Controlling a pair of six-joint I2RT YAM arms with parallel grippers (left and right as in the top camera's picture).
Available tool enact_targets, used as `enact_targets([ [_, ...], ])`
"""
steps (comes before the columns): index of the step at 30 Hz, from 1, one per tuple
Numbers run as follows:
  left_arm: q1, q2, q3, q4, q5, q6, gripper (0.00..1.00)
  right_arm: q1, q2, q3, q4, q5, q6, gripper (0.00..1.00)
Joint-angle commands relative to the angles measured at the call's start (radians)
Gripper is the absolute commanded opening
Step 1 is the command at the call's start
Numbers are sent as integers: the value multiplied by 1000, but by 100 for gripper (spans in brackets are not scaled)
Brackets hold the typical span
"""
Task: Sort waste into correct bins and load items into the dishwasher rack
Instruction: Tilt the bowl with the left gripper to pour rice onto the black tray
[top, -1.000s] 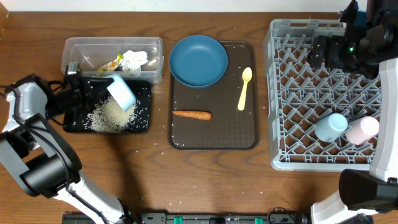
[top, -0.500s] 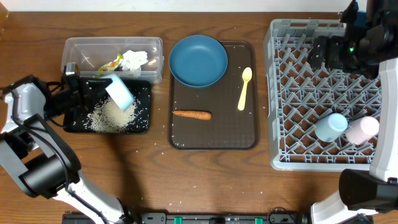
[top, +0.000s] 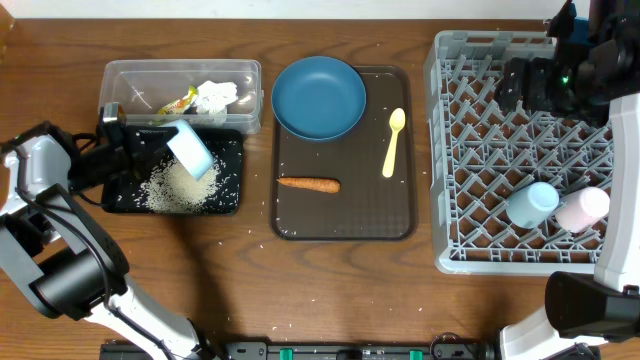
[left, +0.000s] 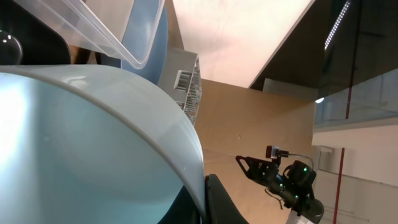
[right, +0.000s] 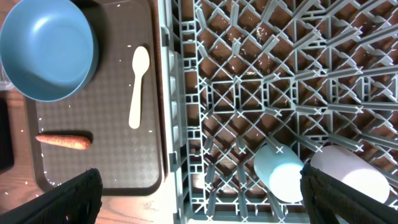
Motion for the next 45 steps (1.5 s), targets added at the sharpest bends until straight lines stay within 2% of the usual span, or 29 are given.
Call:
enact_targets([
  [1,6,-16,-5,-43,61,21,6,-1,5,-5,-1,6,-13,99],
  [5,8,-42,-1,-79,66,89,6,-1,5,-5,1,6,-13,99],
  [26,27,-62,-1,-27,-56,68,6,0,5,-5,-2,6,-13,99],
  [38,21,-75,-1,-42,-19,61,6,-1,5,-5,0,6,-13,99],
  [42,21,-82,-1,-15,-92,61,6,-1,5,-5,3,6,-13,99],
  [45,17,-85,-1,-23,-92,61,6,-1,5,-5,3,6,-14,99],
])
